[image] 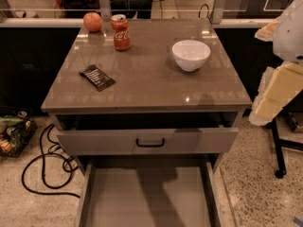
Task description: Place rxbar chocolate into middle drawer
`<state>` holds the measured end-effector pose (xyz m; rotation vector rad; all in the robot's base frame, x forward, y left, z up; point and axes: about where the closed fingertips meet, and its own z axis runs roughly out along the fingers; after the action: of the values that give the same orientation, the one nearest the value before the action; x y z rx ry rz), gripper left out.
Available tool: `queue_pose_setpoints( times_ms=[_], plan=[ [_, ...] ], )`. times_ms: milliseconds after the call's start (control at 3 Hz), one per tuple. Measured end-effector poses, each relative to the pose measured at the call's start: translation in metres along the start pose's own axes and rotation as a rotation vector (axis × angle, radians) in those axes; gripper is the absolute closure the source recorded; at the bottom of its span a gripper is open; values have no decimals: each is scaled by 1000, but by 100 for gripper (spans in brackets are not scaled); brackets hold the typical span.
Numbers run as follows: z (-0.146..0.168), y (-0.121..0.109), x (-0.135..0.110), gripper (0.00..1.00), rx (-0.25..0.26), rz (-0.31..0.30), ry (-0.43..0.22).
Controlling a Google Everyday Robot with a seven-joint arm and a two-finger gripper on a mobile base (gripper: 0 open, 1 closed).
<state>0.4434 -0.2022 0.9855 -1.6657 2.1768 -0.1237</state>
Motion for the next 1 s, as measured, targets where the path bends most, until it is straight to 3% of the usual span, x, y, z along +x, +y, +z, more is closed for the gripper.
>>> queue_pose_setpoints(
  times_ms=[667,1000],
  plan=[
    [41,-9,-70,0,77,154,-229],
    [45,-28,-104,0,151,225,-360]
  ],
)
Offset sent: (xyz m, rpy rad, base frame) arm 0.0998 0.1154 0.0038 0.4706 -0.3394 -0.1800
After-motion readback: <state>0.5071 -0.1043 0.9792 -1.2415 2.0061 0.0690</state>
